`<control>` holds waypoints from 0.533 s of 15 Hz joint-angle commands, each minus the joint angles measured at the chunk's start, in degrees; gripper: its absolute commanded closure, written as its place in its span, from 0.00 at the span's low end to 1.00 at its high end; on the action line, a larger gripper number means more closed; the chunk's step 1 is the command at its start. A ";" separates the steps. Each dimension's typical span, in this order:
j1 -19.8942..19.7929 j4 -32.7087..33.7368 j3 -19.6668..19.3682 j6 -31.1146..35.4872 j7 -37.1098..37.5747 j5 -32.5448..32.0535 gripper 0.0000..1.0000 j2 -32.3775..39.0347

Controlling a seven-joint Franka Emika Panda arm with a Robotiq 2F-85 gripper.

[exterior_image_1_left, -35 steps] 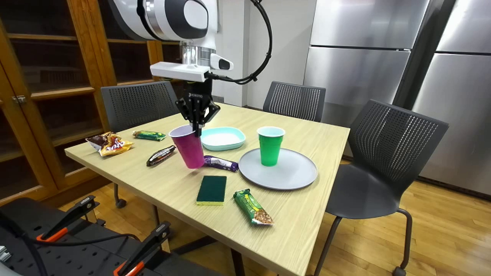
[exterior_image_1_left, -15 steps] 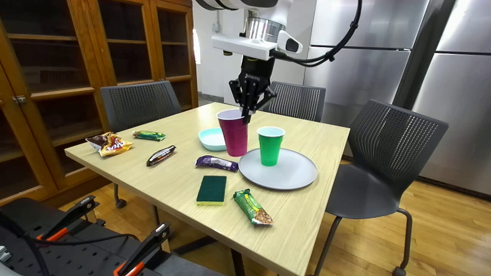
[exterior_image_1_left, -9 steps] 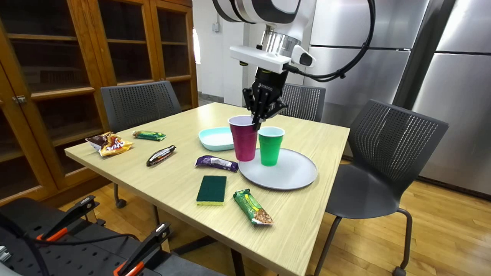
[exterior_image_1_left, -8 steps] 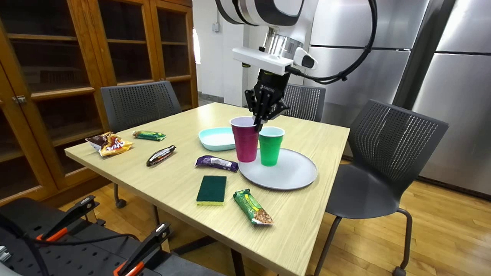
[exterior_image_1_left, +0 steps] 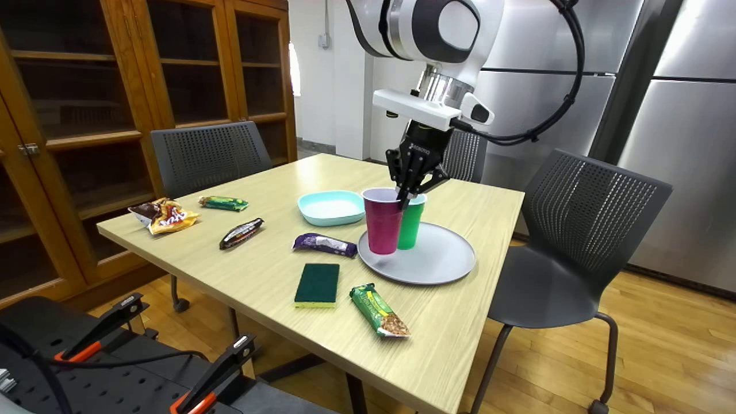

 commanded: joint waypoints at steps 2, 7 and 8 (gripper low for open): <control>-2.55 5.32 1.68 -4.45 -0.25 0.72 0.99 3.55; -3.13 7.49 1.78 -4.92 0.31 0.43 0.99 5.71; -3.23 7.97 1.82 -5.12 0.41 0.44 0.99 6.16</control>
